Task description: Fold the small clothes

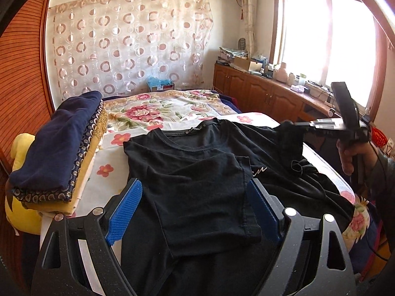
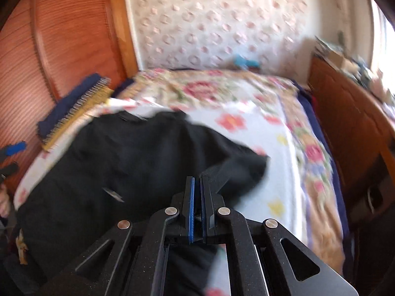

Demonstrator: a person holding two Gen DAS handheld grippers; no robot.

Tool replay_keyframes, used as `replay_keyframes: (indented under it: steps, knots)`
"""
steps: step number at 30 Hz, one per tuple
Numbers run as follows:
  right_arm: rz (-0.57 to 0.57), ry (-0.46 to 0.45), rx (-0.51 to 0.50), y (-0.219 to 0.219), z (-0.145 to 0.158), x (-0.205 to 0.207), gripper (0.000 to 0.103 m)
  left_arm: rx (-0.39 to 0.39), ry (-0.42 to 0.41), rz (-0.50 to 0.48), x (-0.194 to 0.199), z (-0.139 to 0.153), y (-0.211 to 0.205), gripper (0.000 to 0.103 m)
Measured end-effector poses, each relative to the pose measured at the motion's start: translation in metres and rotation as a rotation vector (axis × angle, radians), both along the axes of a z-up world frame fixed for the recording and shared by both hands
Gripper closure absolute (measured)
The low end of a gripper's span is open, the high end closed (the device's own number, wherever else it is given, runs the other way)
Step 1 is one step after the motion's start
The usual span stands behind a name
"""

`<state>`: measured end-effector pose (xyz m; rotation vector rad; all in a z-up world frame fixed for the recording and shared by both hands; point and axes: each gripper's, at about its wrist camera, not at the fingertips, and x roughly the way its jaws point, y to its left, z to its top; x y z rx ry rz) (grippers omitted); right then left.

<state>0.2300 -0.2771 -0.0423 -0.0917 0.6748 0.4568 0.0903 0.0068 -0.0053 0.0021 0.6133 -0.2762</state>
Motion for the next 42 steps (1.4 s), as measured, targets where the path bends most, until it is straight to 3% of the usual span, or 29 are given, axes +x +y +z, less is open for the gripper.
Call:
replay_keyframes:
  steps: [5, 9, 11, 12, 26, 30, 39, 40, 42]
  knots:
    - [0.113, -0.027, -0.002, 0.059, 0.026, 0.002, 0.099, -0.006, -0.002, 0.011, -0.002, 0.000, 0.006, 0.016]
    - [0.125, -0.050, 0.006, 0.084, 0.031, 0.011, 0.099, -0.009, 0.004, 0.020, -0.003, -0.002, 0.012, 0.016]
    - [0.106, -0.055, -0.006, 0.087, 0.028, 0.016, 0.087, -0.014, 0.007, 0.023, -0.003, -0.004, 0.015, 0.016]
    - [0.092, -0.055, -0.018, 0.087, 0.022, 0.016, 0.081, -0.015, 0.010, 0.025, -0.003, -0.005, 0.016, 0.016]
    - [0.088, 0.053, -0.119, 0.072, -0.035, -0.038, 0.080, -0.010, 0.031, 0.029, -0.009, -0.017, 0.016, 0.016]
    - [0.093, 0.098, -0.131, 0.072, -0.050, -0.041, 0.072, -0.005, 0.038, 0.029, -0.009, -0.018, 0.014, 0.016]
    - [0.090, 0.091, -0.195, 0.072, -0.058, -0.043, 0.072, 0.000, 0.044, 0.026, -0.007, -0.019, 0.013, 0.016]
    - [0.097, 0.083, -0.203, 0.073, -0.058, -0.045, 0.076, 0.001, 0.044, 0.028, -0.007, -0.019, 0.013, 0.016]
    - [0.102, 0.064, -0.200, 0.073, -0.058, -0.048, 0.096, 0.005, 0.046, 0.029, -0.006, -0.019, 0.013, 0.016]
